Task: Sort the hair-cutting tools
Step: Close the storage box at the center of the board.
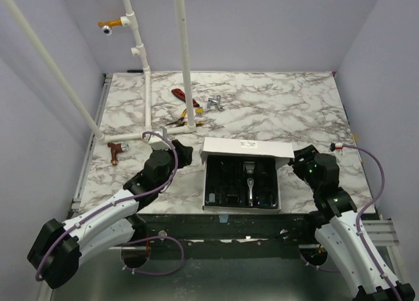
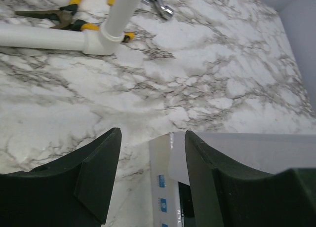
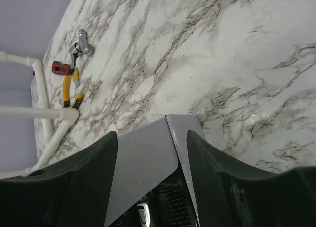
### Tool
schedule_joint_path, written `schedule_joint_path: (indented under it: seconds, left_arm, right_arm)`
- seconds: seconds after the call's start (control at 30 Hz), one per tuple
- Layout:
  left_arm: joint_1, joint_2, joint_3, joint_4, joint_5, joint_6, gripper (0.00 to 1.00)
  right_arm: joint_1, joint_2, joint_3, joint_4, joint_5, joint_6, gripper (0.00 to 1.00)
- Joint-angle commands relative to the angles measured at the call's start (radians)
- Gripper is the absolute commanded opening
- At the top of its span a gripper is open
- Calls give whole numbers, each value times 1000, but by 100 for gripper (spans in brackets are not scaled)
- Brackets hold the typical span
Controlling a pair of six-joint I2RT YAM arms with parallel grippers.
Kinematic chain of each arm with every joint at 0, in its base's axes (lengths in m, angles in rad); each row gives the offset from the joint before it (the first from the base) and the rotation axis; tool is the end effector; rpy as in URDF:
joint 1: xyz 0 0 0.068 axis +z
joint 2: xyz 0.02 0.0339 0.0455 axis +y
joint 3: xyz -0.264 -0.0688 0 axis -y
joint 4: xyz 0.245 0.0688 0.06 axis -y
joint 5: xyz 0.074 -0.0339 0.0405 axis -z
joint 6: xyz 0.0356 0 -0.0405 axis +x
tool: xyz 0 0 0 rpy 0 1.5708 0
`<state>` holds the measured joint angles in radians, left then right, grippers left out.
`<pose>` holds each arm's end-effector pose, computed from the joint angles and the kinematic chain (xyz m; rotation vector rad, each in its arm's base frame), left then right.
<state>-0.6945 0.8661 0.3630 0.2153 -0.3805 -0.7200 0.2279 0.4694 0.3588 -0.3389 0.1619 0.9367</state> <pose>0.1584 -0.1148 0.2187 -0.2922 1.8625 -0.6324 0.1308 0.0245 0.2181 0.8130 1.8948 0.5715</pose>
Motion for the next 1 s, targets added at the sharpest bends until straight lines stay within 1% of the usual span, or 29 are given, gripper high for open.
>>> schedule_joint_path:
  seconds: [0.0,0.17,0.43,0.97]
  left_arm:
    - [7,51,34,150,213,-12,56]
    - [5,60,-11,238,322,-39,54]
    - [-9,56,-63,270,409,-101,51]
    - [-80,62,-36,288,388,-103,51]
  right_arm:
    - [4,-21,-1,36,-68,-55,61]
    - [5,-42,-9,43,-94,-72,61]
    - [5,-58,-26,59,-123,-74,61]
    - [4,-45,-16,62,-145,-70,61]
